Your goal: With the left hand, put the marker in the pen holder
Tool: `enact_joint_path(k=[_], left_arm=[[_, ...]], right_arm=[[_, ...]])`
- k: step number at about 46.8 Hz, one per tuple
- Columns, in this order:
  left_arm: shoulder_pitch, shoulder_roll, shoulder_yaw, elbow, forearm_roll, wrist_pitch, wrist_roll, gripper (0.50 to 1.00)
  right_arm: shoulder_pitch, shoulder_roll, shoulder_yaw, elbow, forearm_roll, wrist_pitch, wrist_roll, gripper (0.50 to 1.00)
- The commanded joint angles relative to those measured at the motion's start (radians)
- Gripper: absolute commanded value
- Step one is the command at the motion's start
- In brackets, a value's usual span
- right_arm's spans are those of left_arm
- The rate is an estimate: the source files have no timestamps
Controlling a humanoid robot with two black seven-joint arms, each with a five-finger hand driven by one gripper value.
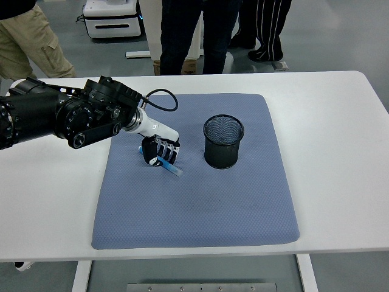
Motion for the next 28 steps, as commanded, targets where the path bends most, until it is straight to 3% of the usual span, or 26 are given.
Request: enact_joint_path(k=[1,18,28], left_arm=[[0.000,0.000,0.000,-0.004,0.000,-0.003,-0.005,0.599],[-0.008,0.002,0.000,-0.009,0.000,-0.017,-0.012,0.669],[-0.008,0.002,0.000,-0.010,0.008,-0.020,-0.012,0.663]], right_arm=[[0.000,0.000,0.000,0.000,0.000,0.000,-0.001,1.000],[0.000,0.000,0.000,0.000,0.000,0.000,0.000,1.000],[0.000,0.000,0.000,0.000,0.000,0.000,-0.001,1.000]])
